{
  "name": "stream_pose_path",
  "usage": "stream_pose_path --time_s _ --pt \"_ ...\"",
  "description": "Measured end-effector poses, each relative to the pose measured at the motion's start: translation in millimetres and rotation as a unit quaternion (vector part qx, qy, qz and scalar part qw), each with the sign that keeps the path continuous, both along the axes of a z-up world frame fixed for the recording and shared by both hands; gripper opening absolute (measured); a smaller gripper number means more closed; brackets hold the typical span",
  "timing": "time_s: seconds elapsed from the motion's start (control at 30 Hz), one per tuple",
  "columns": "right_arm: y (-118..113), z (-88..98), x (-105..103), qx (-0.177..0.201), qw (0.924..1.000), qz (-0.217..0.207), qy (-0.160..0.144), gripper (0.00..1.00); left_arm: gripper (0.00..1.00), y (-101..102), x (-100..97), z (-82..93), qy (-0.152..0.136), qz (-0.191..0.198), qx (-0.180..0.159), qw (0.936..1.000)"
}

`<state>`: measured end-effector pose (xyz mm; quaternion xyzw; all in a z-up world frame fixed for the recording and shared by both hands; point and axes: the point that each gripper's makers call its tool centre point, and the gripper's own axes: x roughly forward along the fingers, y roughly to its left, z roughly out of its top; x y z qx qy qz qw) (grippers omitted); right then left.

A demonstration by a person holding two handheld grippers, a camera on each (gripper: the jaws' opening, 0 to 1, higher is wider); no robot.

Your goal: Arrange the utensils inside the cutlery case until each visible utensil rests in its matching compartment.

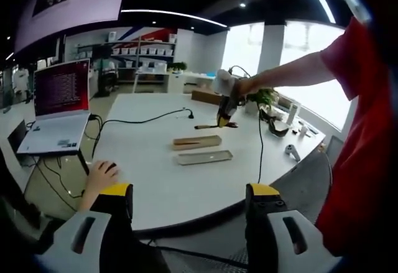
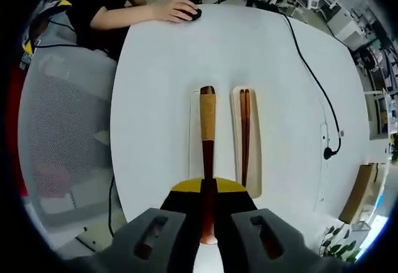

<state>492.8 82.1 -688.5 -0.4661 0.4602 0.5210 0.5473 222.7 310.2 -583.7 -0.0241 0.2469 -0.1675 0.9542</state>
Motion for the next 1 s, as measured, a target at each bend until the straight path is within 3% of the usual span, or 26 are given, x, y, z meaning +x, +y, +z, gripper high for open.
stream_pose_path --time_s 0.2,0.53,0.7,0.8,1.0 --pt "-5.1 -10.2 3.9 -0.006 1.0 0.002 0.005 0.01 0.76 0.7 2.8 1.5 -0.001 0.002 -0.002 1.0" --pt "-9.3 -10.6 23.7 -0.004 1.0 -0.002 0.004 0.01 0.76 -0.5 5.9 -5.0 0.011 0.001 -0.005 0.9999" --pt "-19.7 -3.7 37.0 -0.025 0.9996 0.009 -0.003 0.01 0.76 -0.6 8.7 -7.6 0.015 0.001 -0.009 0.9999" --pt "-21.6 1.2 52.1 -0.019 0.9998 -0.001 -0.005 0.01 0.76 -2.7 11.8 -11.9 0.022 -0.001 -0.012 0.9997" --pt "-17.5 2.3 62.8 -0.009 0.9999 -0.011 -0.008 0.01 0.76 -8.5 19.4 -13.2 0.025 -0.01 -0.013 0.9995"
